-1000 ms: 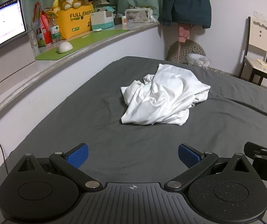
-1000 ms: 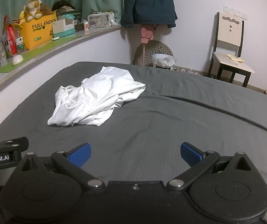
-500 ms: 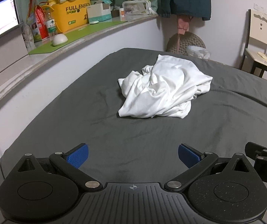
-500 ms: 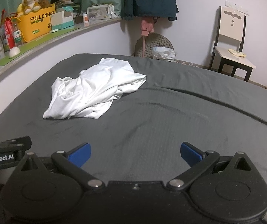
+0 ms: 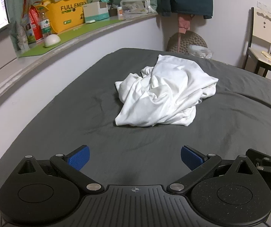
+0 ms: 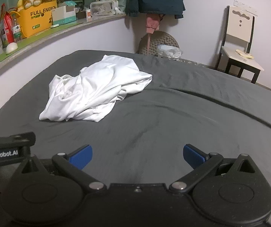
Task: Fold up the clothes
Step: 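Move both grippers toward the crumpled white shirt on the bed, then grasp the white shirt with the right gripper and lift it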
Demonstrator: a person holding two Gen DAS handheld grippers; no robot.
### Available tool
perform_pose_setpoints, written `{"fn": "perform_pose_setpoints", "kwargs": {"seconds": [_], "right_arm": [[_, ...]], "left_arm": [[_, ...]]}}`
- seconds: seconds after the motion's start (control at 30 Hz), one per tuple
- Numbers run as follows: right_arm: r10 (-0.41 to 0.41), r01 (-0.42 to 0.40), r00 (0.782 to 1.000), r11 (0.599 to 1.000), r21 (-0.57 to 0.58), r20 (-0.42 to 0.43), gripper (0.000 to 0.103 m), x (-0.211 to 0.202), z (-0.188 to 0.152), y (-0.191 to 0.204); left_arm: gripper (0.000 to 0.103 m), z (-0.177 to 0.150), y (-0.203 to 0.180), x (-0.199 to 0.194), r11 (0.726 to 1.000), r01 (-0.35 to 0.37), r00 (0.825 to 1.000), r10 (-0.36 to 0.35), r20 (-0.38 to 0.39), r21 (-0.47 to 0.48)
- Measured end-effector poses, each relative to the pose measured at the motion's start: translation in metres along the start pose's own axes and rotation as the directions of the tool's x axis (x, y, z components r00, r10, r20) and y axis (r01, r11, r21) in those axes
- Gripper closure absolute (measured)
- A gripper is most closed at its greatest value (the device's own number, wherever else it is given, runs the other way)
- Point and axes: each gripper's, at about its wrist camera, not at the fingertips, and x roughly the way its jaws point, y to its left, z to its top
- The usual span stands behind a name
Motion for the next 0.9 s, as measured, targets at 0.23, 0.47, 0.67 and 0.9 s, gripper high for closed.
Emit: {"fn": "perform_pose_setpoints", "kwargs": {"seconds": [0.23,0.47,0.67,0.9], "right_arm": [[-0.010,0.010,1.000,0.999,-0.031,-0.011,0.000,0.030,0.010,0.006],[0.020,-0.019,1.000,0.998,-0.053,0.021,0.000,0.068,0.034,0.011],[0.173,-0.173,0.984,0.985,0.004,0.037,0.000,0.125,0.069,0.033],[0.327,-0.327,0.945,0.945,0.022,0.015,0.037,0.186,0.084,0.078]], "left_arm": [[0.000,0.012,0.002,0.040,0.999,0.007,1.000,-0.008,-0.019,-0.032],[0.000,0.012,0.018,0.052,0.996,-0.006,1.000,0.007,0.011,-0.084],[0.000,0.012,0.032,0.059,0.991,-0.021,0.999,0.026,0.039,-0.130],[0.000,0.008,0.049,0.071,0.976,-0.012,0.999,0.020,0.035,-0.216]]}}
